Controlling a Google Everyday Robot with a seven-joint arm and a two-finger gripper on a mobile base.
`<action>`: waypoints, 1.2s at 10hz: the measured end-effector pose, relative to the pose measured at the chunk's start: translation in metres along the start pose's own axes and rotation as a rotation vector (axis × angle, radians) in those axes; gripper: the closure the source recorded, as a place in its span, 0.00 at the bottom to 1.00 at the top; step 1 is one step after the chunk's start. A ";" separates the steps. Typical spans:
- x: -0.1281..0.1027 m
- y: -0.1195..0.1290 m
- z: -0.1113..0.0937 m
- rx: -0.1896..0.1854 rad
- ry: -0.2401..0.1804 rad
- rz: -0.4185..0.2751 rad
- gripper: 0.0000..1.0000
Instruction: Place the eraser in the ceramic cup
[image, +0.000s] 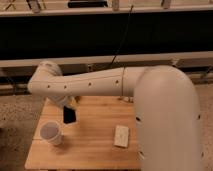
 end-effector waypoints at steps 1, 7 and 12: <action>-0.009 -0.009 -0.005 0.000 0.009 -0.028 1.00; -0.035 -0.045 -0.011 0.021 0.035 -0.118 1.00; -0.047 -0.073 -0.011 0.036 0.064 -0.172 1.00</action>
